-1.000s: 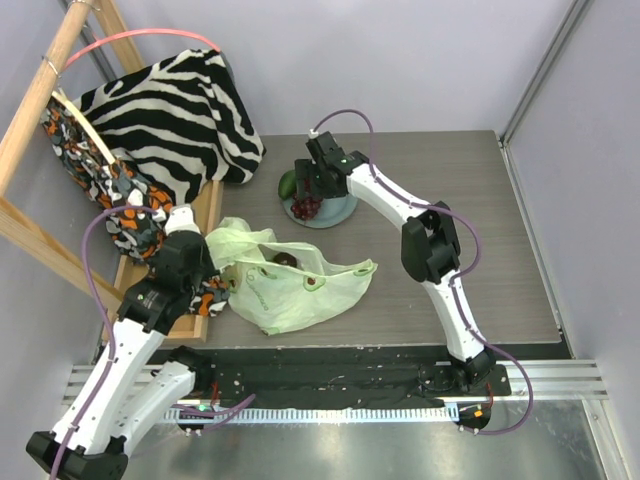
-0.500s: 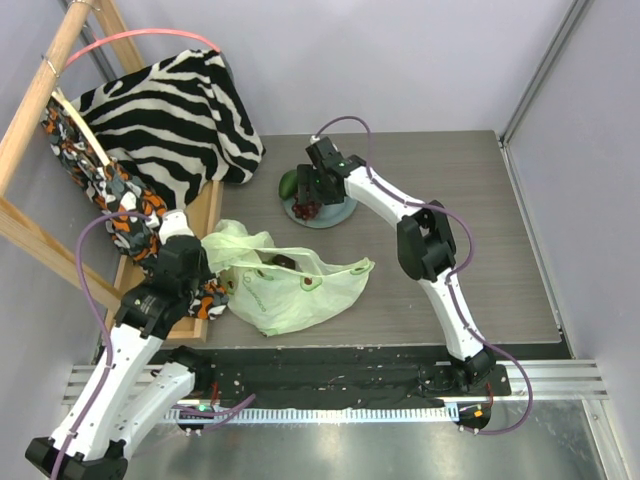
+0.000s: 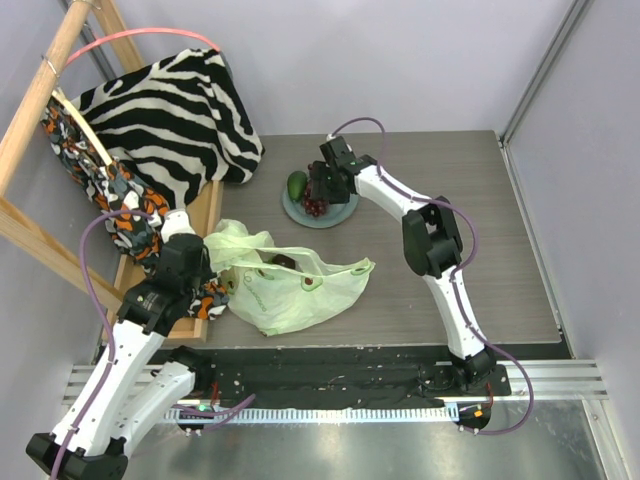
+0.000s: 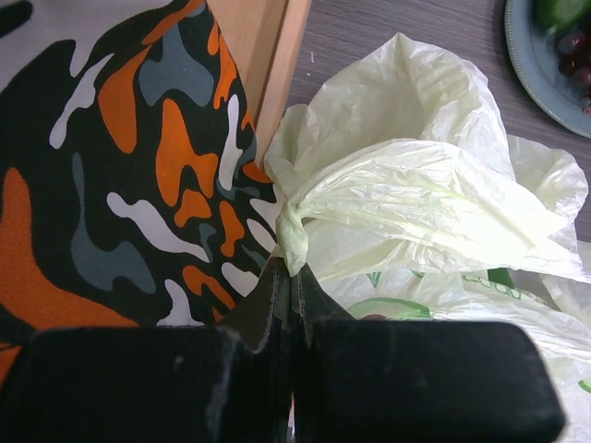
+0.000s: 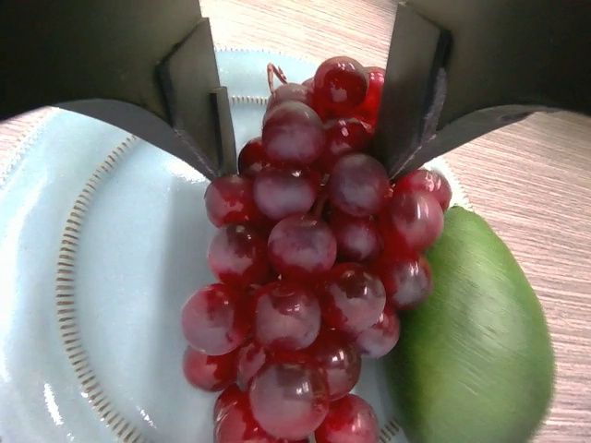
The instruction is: Place the fruits into the plastic bag
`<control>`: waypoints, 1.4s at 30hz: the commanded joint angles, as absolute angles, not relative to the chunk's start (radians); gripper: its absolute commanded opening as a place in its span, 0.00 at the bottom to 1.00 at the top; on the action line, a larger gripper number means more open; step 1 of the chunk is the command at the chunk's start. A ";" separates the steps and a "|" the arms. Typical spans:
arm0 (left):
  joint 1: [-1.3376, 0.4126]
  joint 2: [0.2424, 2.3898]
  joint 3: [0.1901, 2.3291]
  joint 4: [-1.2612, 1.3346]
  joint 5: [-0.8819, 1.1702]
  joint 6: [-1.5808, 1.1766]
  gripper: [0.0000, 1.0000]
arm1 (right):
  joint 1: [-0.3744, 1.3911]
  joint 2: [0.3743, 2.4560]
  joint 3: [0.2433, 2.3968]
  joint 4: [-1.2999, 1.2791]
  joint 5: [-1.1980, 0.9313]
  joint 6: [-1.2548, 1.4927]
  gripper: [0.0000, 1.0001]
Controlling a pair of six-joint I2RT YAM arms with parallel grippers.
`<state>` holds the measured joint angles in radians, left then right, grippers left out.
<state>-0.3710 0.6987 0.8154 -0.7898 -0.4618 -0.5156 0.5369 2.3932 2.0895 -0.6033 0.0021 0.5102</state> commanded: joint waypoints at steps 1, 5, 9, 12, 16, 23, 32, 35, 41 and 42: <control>-0.364 0.701 0.831 -0.779 -0.482 -0.551 0.00 | 0.517 2.339 2.042 -0.598 0.040 0.528 0.60; -0.365 0.692 0.824 -0.775 -0.483 -0.557 0.00 | 0.503 2.297 1.996 -0.588 0.058 0.540 0.54; -0.364 0.687 0.816 -0.764 -0.483 -0.560 0.00 | 0.488 2.255 1.939 -0.560 0.072 0.545 0.46; -0.365 0.686 0.813 -0.758 -0.482 -0.560 0.00 | 0.480 2.235 1.918 -0.546 0.068 0.543 0.44; -0.364 0.684 0.807 -0.747 -0.477 -0.558 0.00 | 0.474 2.211 1.881 -0.512 0.040 0.537 0.40; -0.365 0.681 0.799 -0.724 -0.474 -0.558 0.00 | 0.463 2.160 1.825 -0.477 0.032 0.511 0.24; -0.365 0.719 0.804 -0.629 -0.436 -0.546 0.00 | 0.445 2.068 1.792 -0.420 0.023 0.492 0.10; -0.364 0.732 0.805 -0.597 -0.422 -0.546 0.00 | 0.443 2.045 1.784 -0.416 0.026 0.491 0.07; -0.365 0.755 0.807 -0.555 -0.377 -0.537 0.00 | 0.443 1.974 1.740 -0.391 0.026 0.477 0.01; -0.364 0.756 0.807 -0.554 -0.374 -0.535 0.00 | 0.442 1.965 1.735 -0.387 0.026 0.476 0.01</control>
<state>-0.3706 0.7467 0.8036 -0.6304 -0.4015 -0.5194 0.4423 2.0628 1.7519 -0.4549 0.0166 0.4957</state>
